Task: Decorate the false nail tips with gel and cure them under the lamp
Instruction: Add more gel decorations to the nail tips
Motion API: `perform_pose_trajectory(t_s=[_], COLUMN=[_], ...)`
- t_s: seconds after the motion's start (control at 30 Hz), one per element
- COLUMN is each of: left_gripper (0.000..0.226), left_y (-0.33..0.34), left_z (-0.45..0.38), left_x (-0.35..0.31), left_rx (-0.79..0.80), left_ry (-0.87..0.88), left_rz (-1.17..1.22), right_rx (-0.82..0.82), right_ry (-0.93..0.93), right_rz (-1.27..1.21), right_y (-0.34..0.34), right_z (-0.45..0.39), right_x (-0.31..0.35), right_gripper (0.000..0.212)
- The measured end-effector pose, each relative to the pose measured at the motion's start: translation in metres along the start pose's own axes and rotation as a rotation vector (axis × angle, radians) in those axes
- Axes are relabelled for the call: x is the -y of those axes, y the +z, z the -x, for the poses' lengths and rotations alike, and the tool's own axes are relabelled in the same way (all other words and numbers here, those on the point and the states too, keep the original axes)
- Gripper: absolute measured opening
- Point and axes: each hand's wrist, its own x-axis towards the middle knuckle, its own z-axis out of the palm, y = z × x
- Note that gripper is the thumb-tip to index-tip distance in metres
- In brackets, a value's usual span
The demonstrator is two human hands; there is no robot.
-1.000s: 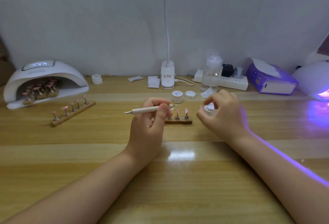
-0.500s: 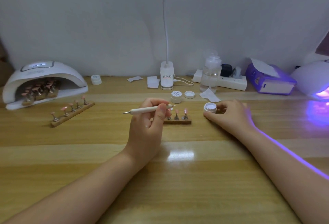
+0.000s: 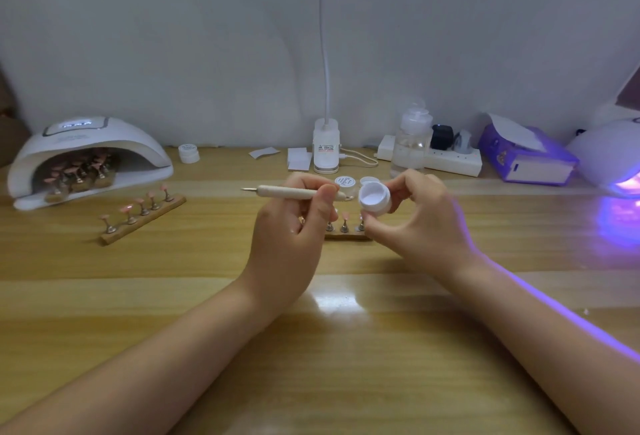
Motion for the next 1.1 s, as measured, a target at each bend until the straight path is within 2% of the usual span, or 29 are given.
perform_pose_trajectory(t_s=[0.27, 0.77, 1.1], left_gripper=[0.022, 0.017, 0.019], left_y=[-0.0010, 0.0012, 0.0001], left_z=[-0.0032, 0.0011, -0.0013], left_x=[0.0007, 0.0048, -0.0030], left_rx=[0.027, 0.048, -0.016], left_ry=[-0.045, -0.038, -0.120], left_rz=[-0.040, -0.142, 0.002], right_rx=[0.078, 0.111, 0.111], right_ry=[-0.116, -0.177, -0.177], right_rz=[0.007, -0.017, -0.020], right_y=[0.0033, 0.0036, 0.0042], right_z=[0.0055, 0.0075, 0.0081], right_x=[0.0024, 0.0062, 0.0064], right_gripper=[0.026, 0.026, 0.025])
